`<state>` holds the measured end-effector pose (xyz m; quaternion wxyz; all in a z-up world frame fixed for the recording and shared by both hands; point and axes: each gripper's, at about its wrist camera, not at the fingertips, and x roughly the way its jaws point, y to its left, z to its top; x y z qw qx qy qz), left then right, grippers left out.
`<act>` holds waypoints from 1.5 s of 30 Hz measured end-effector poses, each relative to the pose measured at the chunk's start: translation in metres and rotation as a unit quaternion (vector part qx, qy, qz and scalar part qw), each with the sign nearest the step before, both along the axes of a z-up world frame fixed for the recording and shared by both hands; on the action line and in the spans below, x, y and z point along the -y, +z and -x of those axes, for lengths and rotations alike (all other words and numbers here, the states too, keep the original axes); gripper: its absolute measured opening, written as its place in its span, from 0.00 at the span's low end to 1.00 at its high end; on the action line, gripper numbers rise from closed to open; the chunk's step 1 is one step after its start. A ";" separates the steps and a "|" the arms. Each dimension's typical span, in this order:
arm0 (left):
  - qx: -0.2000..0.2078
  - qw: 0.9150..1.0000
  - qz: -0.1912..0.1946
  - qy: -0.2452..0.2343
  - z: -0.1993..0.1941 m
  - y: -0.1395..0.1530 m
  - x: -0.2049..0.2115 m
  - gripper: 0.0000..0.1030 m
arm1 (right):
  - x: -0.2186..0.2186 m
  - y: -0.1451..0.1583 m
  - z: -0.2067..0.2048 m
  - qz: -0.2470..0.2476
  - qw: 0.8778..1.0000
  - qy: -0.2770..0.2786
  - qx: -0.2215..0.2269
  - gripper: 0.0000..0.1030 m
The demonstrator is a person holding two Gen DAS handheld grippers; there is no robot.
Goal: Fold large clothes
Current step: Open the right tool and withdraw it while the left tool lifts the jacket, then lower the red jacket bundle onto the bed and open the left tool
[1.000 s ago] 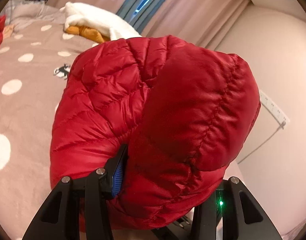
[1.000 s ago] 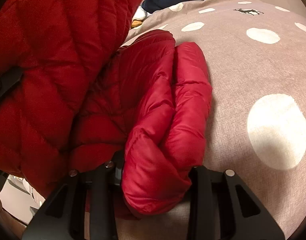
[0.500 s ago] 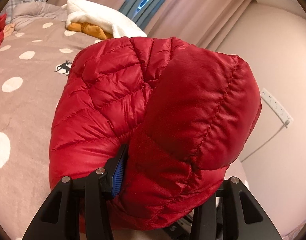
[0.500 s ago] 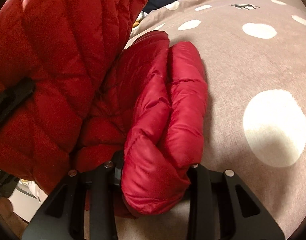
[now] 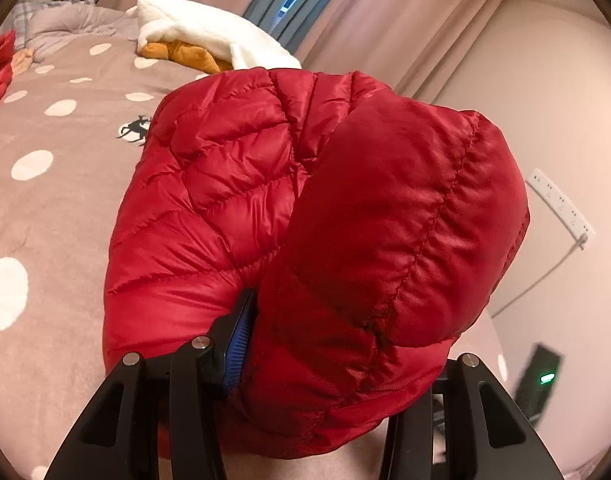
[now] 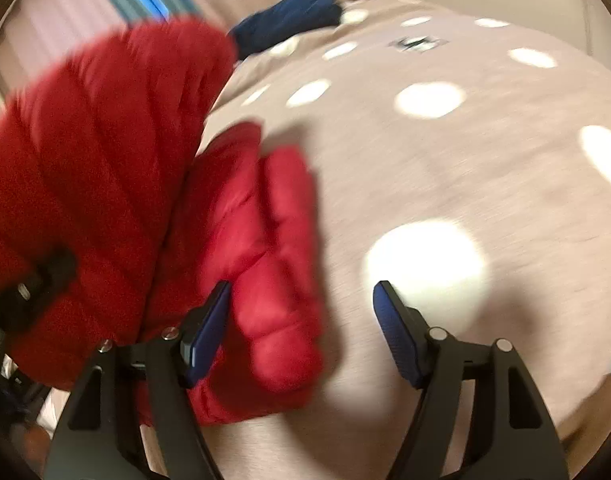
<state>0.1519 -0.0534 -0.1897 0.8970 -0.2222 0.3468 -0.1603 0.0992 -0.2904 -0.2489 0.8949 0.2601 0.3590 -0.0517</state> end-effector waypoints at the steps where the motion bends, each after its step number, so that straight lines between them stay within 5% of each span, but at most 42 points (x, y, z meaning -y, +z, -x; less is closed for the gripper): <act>1: -0.002 1.000 -0.004 -0.001 -0.001 -0.001 0.002 0.43 | 0.008 0.007 0.005 0.008 1.000 -0.018 0.002 0.70; 12: -0.040 0.995 -0.074 -0.056 -0.033 -0.027 0.036 0.53 | 0.025 0.085 0.052 0.066 0.993 -0.053 0.081 0.70; 22: -0.027 0.967 -0.243 -0.067 -0.045 -0.052 0.092 0.78 | 0.015 0.097 0.056 0.086 0.990 -0.051 0.094 0.70; 29: -0.005 0.969 -0.242 -0.058 -0.030 -0.044 0.081 0.79 | 0.020 0.107 0.061 0.097 0.988 -0.072 0.094 0.70; 33: 0.000 0.970 -0.243 -0.010 -0.012 -0.025 0.069 0.79 | 0.016 0.114 0.065 0.107 0.987 -0.067 0.102 0.70; 45: -0.006 0.983 -0.174 0.065 0.034 0.048 0.020 0.79 | 0.007 0.120 0.075 0.116 0.986 -0.059 0.105 0.71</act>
